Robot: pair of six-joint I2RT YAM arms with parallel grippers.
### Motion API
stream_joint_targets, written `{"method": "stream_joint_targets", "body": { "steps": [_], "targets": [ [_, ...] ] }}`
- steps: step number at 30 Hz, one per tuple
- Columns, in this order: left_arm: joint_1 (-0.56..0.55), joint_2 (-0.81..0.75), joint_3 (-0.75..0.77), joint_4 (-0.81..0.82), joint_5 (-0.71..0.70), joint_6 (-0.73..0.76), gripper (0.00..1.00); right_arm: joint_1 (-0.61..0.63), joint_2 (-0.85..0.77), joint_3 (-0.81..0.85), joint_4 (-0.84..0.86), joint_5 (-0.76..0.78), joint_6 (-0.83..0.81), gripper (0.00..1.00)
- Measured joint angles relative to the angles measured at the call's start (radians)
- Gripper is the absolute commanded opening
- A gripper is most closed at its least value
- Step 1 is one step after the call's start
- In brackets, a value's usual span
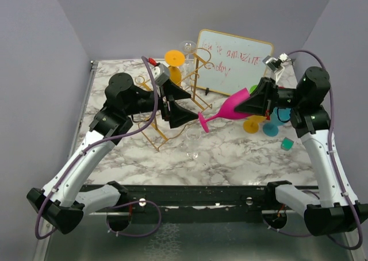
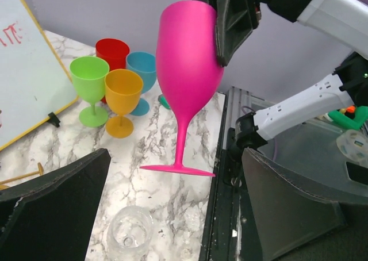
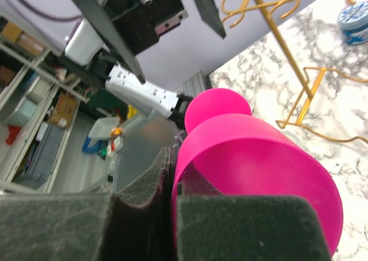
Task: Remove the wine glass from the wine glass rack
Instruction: Place the wine glass at the center of the board.
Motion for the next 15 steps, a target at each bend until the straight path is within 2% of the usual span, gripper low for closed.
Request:
{"method": "stream_joint_targets", "body": {
  "steps": [7,15],
  "targets": [
    [0.0,-0.002,0.0,-0.004,-0.08,-0.001,0.99,0.001,0.045,0.218,-0.386,0.161,-0.267,0.0],
    [0.0,-0.029,0.0,-0.026,-0.189,0.003,0.99,0.009,0.121,0.36,-0.679,0.408,-0.438,0.0]
  ]
}}
